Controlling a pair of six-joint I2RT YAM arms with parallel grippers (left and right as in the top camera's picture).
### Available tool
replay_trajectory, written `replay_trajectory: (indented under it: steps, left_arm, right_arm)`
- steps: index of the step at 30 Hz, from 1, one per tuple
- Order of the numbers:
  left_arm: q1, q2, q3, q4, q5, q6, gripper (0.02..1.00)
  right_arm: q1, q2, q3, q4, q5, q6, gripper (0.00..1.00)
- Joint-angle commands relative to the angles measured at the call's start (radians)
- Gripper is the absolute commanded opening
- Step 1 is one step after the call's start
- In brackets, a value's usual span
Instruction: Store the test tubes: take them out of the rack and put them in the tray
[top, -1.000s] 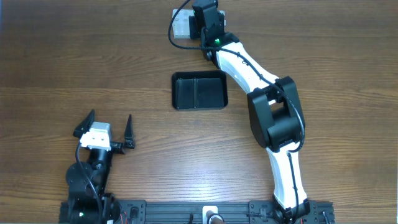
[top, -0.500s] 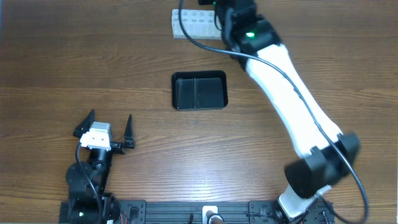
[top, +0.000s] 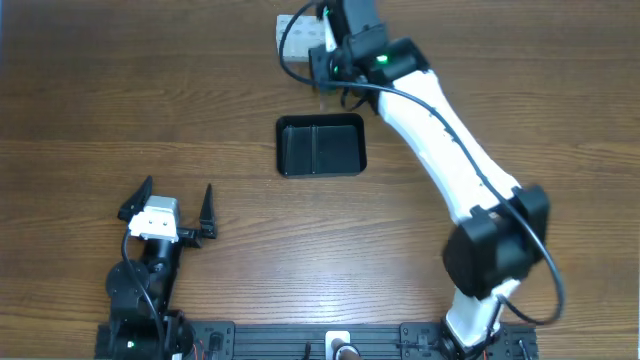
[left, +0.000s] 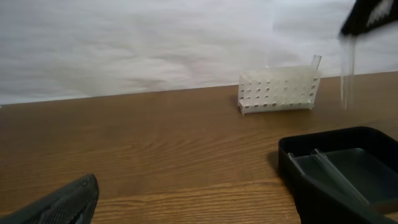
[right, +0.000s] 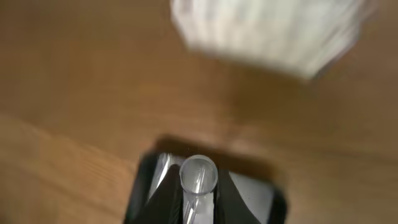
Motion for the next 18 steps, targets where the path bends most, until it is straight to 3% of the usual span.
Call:
replay_trajectory:
  steps: [1,18]
  left_arm:
    - [0.007,-0.006,-0.004,-0.003,0.016,-0.011,1.0]
    - [0.007,-0.006,-0.004,-0.003,0.016,-0.011,1.0]
  right_arm:
    - [0.005,0.077,-0.013,-0.061,-0.1,0.011,0.056]
    - [0.008,0.209,-0.018,-0.108,-0.047,0.029,0.058]
